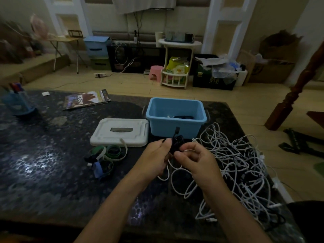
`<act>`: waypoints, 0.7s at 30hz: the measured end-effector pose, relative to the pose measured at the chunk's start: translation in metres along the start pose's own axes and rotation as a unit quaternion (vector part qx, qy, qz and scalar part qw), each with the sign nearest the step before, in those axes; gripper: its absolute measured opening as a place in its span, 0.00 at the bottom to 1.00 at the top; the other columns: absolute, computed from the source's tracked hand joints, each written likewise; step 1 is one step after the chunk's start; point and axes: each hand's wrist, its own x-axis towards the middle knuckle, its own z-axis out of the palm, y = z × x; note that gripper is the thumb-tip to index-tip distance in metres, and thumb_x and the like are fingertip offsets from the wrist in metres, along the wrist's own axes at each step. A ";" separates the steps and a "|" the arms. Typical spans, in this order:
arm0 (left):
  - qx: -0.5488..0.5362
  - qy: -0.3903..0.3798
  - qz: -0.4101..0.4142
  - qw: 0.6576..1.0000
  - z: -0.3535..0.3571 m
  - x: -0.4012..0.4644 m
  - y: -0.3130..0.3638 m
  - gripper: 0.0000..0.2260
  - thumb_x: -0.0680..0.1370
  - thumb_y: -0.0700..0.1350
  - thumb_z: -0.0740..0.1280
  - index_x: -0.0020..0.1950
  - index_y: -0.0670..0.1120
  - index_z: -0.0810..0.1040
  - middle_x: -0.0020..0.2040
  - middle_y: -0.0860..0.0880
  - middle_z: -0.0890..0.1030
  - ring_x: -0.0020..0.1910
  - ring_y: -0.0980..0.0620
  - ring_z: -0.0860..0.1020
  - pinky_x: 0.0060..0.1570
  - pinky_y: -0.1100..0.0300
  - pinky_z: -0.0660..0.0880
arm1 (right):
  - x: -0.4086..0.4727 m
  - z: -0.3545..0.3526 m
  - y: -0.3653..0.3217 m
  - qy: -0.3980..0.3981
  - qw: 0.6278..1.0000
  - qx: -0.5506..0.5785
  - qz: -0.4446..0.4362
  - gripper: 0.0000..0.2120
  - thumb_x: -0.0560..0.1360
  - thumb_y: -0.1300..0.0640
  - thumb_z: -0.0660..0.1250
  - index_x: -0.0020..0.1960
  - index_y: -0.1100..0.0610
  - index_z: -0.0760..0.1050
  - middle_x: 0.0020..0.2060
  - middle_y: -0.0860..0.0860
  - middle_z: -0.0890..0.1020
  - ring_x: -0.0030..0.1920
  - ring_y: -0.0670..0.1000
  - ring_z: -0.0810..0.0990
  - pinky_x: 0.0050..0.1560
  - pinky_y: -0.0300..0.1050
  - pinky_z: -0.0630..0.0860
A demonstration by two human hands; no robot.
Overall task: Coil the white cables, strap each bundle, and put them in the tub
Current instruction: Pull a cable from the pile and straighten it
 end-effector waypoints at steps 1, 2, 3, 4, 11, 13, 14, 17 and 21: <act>-0.006 0.002 0.004 1.000 0.001 0.000 0.000 0.14 0.85 0.50 0.55 0.44 0.46 0.73 0.31 0.49 0.68 0.24 0.57 0.63 0.24 0.63 0.59 | 0.001 -0.001 0.001 -0.003 1.000 -0.019 0.000 0.07 0.73 0.63 0.75 0.48 0.56 0.79 0.35 0.48 0.84 0.39 0.44 0.84 0.39 0.34 0.77; -0.016 0.005 0.007 1.000 0.001 0.000 0.000 0.13 0.85 0.48 0.55 0.47 0.45 0.73 0.31 0.49 0.67 0.24 0.57 0.63 0.24 0.63 0.59 | 0.001 -0.001 0.002 -0.010 0.999 -0.036 -0.003 0.06 0.73 0.63 0.74 0.47 0.55 0.80 0.36 0.48 0.84 0.39 0.43 0.83 0.40 0.33 0.77; -0.028 0.010 0.009 1.000 0.001 0.000 0.000 0.10 0.85 0.48 0.55 0.52 0.45 0.74 0.31 0.49 0.68 0.24 0.57 0.63 0.24 0.63 0.59 | 0.001 -0.001 0.002 -0.019 0.998 -0.054 -0.009 0.06 0.74 0.63 0.74 0.46 0.54 0.80 0.37 0.48 0.84 0.40 0.42 0.83 0.39 0.33 0.76; -0.039 0.014 0.010 0.999 0.001 0.000 0.000 0.09 0.85 0.47 0.55 0.56 0.45 0.73 0.31 0.48 0.68 0.23 0.57 0.64 0.23 0.63 0.60 | 0.000 -0.001 0.002 -0.028 0.997 -0.075 -0.017 0.06 0.74 0.64 0.74 0.45 0.53 0.81 0.37 0.47 0.84 0.40 0.42 0.82 0.39 0.32 0.75; -0.069 -0.028 0.033 0.997 -0.011 -0.003 0.001 0.08 0.83 0.46 0.62 0.47 0.44 0.73 0.33 0.44 0.74 0.22 0.55 0.64 0.24 0.61 0.59 | 0.006 -0.010 -0.001 -0.049 0.989 -0.135 -0.039 0.06 0.74 0.58 0.75 0.39 0.50 0.83 0.32 0.48 0.81 0.34 0.46 0.77 0.38 0.41 0.73; -0.068 -0.048 0.049 0.995 -0.014 -0.003 0.000 0.07 0.81 0.45 0.65 0.45 0.43 0.76 0.34 0.42 0.76 0.22 0.54 0.64 0.24 0.62 0.59 | 0.007 -0.016 -0.006 -0.082 0.991 -0.104 -0.013 0.04 0.74 0.62 0.73 0.41 0.58 0.83 0.26 0.47 0.78 0.27 0.43 0.74 0.32 0.36 0.70; -0.055 -0.057 0.057 0.995 -0.016 -0.004 -0.001 0.07 0.80 0.44 0.67 0.45 0.42 0.78 0.34 0.43 0.77 0.22 0.54 0.64 0.24 0.62 0.59 | 0.007 -0.020 -0.009 -0.098 0.991 -0.094 0.001 0.02 0.75 0.64 0.72 0.43 0.62 0.82 0.26 0.47 0.80 0.27 0.43 0.76 0.32 0.34 0.70; 0.015 -0.094 0.078 0.992 -0.019 -0.006 -0.005 0.05 0.77 0.44 0.71 0.45 0.43 0.84 0.34 0.44 0.78 0.25 0.55 0.69 0.26 0.65 0.65 | 0.006 -0.032 -0.018 -0.149 0.986 -0.017 0.075 0.08 0.78 0.65 0.66 0.54 0.63 0.82 0.44 0.55 0.87 0.44 0.49 0.86 0.42 0.37 0.79; 0.108 -0.126 0.118 0.979 -0.023 -0.001 -0.012 0.03 0.71 0.49 0.75 0.43 0.54 0.87 0.37 0.54 0.82 0.38 0.55 0.78 0.42 0.62 0.73 | 0.003 -0.045 -0.029 -0.192 0.960 0.057 0.195 0.18 0.80 0.57 0.56 0.61 0.60 0.81 0.52 0.57 0.86 0.50 0.51 0.86 0.44 0.40 0.80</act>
